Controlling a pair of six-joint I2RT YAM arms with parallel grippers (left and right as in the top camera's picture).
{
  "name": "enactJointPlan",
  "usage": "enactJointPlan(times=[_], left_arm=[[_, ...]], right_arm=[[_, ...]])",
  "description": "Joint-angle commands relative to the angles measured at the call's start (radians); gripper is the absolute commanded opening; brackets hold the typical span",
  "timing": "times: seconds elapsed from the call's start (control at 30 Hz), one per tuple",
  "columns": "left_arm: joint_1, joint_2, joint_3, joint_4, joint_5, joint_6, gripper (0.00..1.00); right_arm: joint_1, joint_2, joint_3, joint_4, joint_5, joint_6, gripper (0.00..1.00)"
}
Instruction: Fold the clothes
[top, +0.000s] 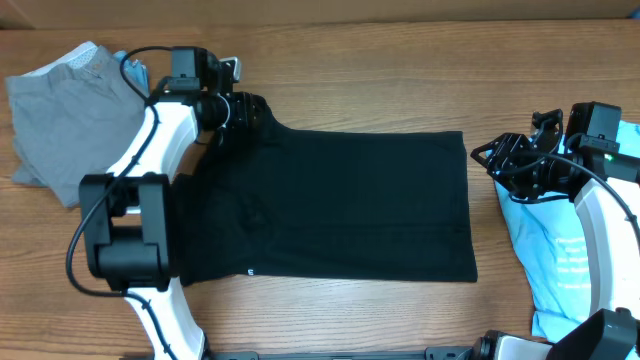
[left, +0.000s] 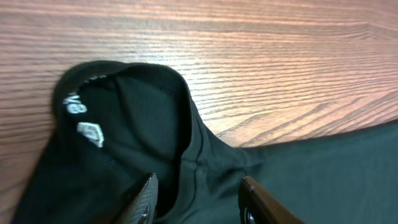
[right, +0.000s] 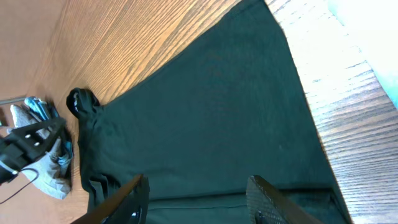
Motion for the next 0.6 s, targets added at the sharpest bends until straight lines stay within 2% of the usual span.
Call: enactJointPlan(times=[0.0, 0.1, 0.33, 0.47, 0.57], left_arm=[[-0.012, 0.045, 0.026, 0.009, 0.004, -0.041, 0.45], [-0.020, 0.069, 0.026, 0.032, 0.050, -0.058, 0.43], [-0.048, 0.092, 0.026, 0.021, -0.034, -0.059, 0.41], [-0.057, 0.092, 0.026, 0.036, -0.027, -0.058, 0.35], [-0.061, 0.092, 0.026, 0.039, 0.018, -0.058, 0.20]], right_arm=[[0.005, -0.020, 0.022, -0.002, -0.005, 0.000, 0.54], [0.005, -0.019, 0.022, -0.002, 0.011, 0.000, 0.54], [0.005, -0.019, 0.022, -0.018, 0.014, 0.000, 0.54], [0.005, -0.019, 0.022, -0.018, 0.014, 0.000, 0.54], [0.005, -0.019, 0.022, -0.023, 0.014, 0.000, 0.54]])
